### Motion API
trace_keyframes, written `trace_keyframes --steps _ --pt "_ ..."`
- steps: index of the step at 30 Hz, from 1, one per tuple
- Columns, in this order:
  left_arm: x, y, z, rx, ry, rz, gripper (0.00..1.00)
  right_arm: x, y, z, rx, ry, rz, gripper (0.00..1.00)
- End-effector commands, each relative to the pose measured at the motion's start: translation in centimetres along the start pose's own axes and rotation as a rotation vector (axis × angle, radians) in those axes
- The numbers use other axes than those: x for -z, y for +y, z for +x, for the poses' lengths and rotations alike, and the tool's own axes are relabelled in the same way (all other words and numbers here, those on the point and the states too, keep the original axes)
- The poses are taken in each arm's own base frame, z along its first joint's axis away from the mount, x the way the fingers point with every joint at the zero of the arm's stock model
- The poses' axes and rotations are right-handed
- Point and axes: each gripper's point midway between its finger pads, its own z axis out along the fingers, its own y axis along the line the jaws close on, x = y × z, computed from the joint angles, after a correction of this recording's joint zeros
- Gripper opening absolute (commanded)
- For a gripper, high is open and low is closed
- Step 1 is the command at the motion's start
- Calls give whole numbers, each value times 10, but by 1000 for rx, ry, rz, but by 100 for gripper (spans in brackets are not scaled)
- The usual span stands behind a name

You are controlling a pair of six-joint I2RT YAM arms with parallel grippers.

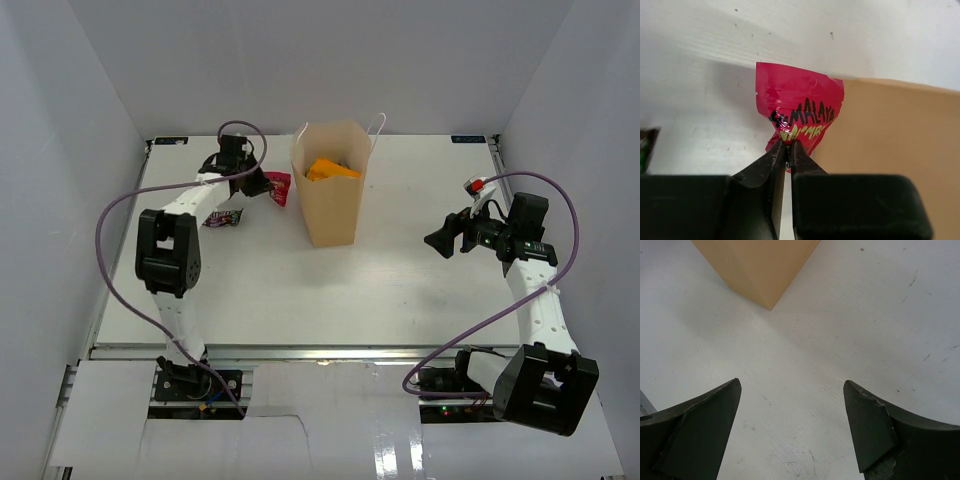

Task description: Place the snacks into the paper bag

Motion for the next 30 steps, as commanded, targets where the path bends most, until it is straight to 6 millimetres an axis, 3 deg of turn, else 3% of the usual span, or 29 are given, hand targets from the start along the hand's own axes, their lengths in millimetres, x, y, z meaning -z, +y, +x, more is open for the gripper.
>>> trace_keyframes --steps 1,3,4,5,6,9,10,12,13,20,25,26,27,28,30 --pt "80 -27 -51 -48 -231 76 14 4 4 -13 34 -31 -14 88" --pt "92 -16 -34 -53 -224 64 14 5 6 -14 36 -34 -16 89" --pt "116 -23 -39 -60 -267 87 13 5 7 -12 32 -30 -19 89" --pt "119 -13 -25 -58 -251 76 13 6 7 -12 32 -29 -19 88" --pt "144 -20 -28 -67 -293 105 13 6 8 -12 34 -29 -21 88" --pt "169 -17 -14 -78 -313 133 11 7 9 -13 39 -29 -22 88" --pt "192 -28 -15 -88 -343 187 11 7 9 -13 38 -26 -23 88" --pt "211 -38 -10 -102 -359 248 11 7 10 -12 36 -26 -27 88" --pt "231 -49 -11 -114 -390 299 11 7 10 -12 34 -26 -25 88" --pt "304 -110 3 -192 -398 595 8 7 10 -16 34 -32 -33 88" --pt "320 -155 18 -243 -363 708 8 6 10 -14 32 -30 -35 88" --pt "328 -173 23 -271 -360 749 8 7 10 -15 33 -31 -33 88" --pt "320 -181 24 -276 -351 742 8 6 11 -14 34 -31 -36 88" --pt "330 -198 24 -298 -362 779 8 7 11 -15 34 -32 -34 88" --pt "314 -212 24 -311 -348 771 8 7 12 -14 37 -32 -38 88"
